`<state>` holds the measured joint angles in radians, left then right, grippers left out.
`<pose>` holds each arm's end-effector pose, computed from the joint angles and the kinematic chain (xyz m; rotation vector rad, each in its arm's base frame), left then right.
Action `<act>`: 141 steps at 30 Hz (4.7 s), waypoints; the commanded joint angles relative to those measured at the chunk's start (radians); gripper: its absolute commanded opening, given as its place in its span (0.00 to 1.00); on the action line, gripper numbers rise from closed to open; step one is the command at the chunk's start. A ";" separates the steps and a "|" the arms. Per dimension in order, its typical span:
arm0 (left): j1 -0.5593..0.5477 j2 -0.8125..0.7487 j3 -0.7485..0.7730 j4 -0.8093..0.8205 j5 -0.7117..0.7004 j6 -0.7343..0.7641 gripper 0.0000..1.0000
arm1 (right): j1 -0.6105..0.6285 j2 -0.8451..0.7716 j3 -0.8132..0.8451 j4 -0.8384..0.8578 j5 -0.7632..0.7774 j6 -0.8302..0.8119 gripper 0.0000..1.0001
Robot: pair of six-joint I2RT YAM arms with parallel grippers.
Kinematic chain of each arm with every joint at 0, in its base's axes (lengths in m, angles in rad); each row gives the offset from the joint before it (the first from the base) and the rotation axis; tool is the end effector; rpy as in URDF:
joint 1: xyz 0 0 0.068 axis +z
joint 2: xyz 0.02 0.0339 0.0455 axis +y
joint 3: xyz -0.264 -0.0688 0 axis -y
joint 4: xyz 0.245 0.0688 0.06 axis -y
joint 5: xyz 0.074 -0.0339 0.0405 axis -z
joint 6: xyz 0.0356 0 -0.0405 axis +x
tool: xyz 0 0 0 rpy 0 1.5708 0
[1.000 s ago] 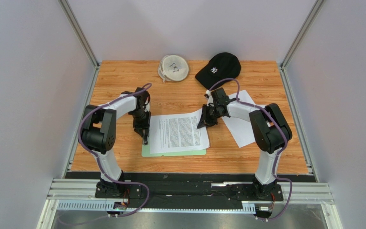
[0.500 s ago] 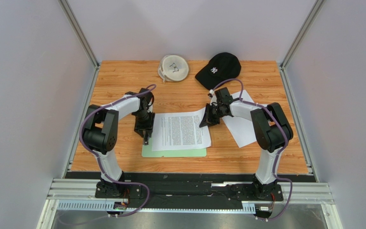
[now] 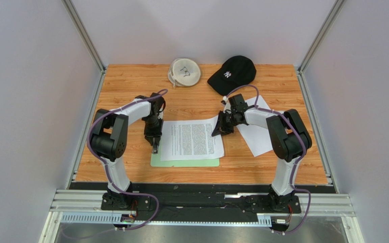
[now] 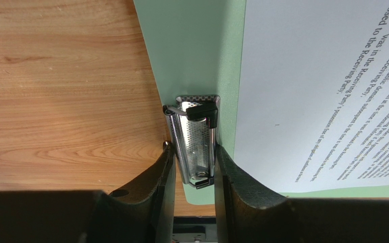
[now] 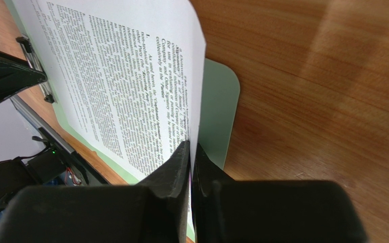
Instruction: Put the files into the folder
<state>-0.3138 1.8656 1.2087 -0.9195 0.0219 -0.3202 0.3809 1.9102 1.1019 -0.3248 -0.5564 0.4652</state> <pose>0.3105 -0.1016 0.1544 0.0101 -3.1293 0.0298 0.3316 0.1530 0.1323 -0.0599 2.8119 0.9873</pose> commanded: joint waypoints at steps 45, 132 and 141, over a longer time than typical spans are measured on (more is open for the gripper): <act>-0.007 -0.164 -0.173 0.301 0.236 -0.160 0.00 | 0.297 0.121 0.087 0.243 0.082 0.135 0.21; -0.008 -0.201 -0.210 0.303 0.158 -0.253 0.00 | 0.707 0.016 0.102 0.109 0.771 -0.401 0.82; -0.008 -0.200 -0.216 0.307 0.167 -0.250 0.00 | 0.707 0.053 0.073 0.110 0.733 -0.346 0.65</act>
<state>-0.3191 1.6859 0.9936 -0.6323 0.1673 -0.5636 1.0836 1.9167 1.1950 -0.2256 0.1673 0.0868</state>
